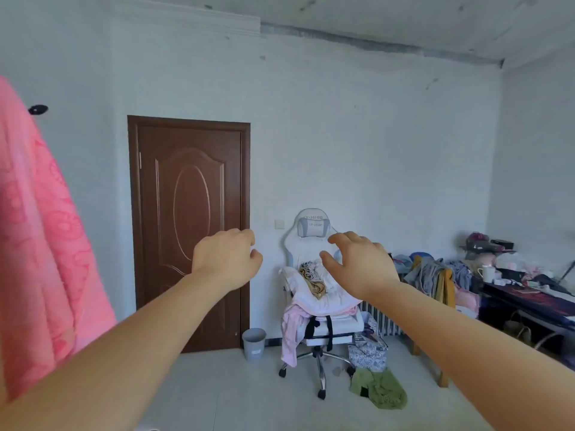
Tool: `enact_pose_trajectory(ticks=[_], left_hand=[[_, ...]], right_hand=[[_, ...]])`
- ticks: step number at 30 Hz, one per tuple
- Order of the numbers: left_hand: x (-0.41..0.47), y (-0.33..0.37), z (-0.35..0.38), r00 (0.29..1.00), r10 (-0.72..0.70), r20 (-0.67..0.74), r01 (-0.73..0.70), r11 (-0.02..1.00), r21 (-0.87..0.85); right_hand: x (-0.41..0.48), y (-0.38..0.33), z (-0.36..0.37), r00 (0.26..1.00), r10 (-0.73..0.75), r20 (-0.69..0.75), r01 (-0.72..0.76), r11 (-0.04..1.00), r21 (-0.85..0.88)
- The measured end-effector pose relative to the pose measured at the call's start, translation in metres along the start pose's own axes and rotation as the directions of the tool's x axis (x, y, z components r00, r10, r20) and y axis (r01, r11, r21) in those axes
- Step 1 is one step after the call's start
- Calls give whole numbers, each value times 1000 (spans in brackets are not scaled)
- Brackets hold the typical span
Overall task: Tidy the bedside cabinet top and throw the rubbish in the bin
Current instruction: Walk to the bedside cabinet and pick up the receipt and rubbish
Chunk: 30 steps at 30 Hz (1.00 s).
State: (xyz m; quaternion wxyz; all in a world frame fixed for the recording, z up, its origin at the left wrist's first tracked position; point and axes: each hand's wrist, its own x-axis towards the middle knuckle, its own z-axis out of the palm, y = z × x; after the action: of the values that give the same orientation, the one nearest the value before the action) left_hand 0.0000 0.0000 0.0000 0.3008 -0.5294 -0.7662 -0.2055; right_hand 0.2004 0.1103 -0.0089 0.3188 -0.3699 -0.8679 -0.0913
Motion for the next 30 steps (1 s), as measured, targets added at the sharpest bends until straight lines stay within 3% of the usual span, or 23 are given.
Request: enact_pose_trajectory(ticks=[10, 17, 30], left_hand=[[107, -34, 131, 1000, -5, 2, 5, 1000, -26], [232, -20, 245, 1000, 16, 2, -16, 998, -60], [440, 37, 437, 993, 117, -15, -117, 968, -223]], right_hand=[[111, 50, 111, 1000, 7, 18, -5, 997, -80], [227, 129, 188, 1000, 1, 19, 2, 991, -136], [382, 277, 301, 989, 145, 26, -135, 962, -238]])
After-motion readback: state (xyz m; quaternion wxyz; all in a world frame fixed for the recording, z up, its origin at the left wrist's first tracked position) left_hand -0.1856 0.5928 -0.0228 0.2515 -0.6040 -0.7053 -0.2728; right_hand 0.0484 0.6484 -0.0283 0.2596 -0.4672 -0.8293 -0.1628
